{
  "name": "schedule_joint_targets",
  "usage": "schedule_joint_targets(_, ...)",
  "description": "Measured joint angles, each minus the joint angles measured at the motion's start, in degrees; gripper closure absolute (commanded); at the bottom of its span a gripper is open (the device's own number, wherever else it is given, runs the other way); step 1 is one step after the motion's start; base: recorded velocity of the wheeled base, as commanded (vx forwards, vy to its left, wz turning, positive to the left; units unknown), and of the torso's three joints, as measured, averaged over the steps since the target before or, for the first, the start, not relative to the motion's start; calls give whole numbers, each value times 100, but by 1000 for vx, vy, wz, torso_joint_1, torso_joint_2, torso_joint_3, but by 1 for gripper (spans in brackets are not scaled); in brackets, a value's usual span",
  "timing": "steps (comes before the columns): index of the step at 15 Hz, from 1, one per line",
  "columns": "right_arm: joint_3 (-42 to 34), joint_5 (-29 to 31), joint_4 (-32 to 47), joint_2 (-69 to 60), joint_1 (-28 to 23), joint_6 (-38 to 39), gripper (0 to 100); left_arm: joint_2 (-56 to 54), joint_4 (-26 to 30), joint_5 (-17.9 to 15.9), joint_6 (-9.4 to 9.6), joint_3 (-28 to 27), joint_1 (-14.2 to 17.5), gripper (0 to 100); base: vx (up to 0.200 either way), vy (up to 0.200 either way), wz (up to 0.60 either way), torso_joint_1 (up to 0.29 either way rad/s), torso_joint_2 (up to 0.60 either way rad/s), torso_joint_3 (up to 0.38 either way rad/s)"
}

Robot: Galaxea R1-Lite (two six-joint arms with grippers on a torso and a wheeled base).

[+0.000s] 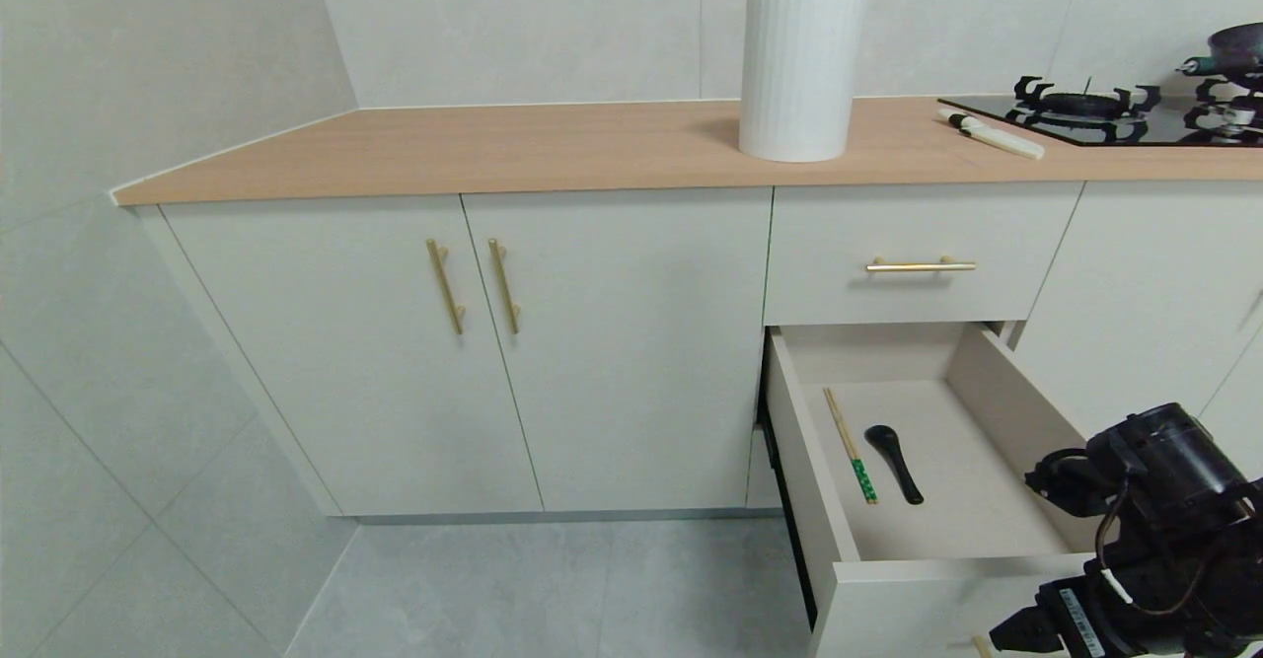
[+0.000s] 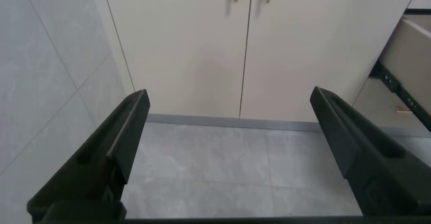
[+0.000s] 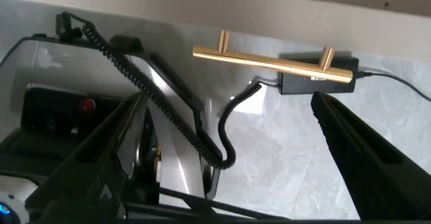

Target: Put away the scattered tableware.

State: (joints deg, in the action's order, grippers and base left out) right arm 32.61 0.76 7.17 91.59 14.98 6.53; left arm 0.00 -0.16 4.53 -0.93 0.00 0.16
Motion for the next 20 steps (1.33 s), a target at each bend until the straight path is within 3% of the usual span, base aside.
schedule_joint_targets(9, 18, 373, -334, 207, -269, 33, 0, 0, 0, 2, -2, 0, 0, 0, 0, 0, 0, 0, 0, 0)
schedule_joint_targets(20, -329, 402, -2192, 846, -412, 96, 0, 0, 0, 0, -2, 0, 0, 0, 0, 0, 0, 0, 0, 0)
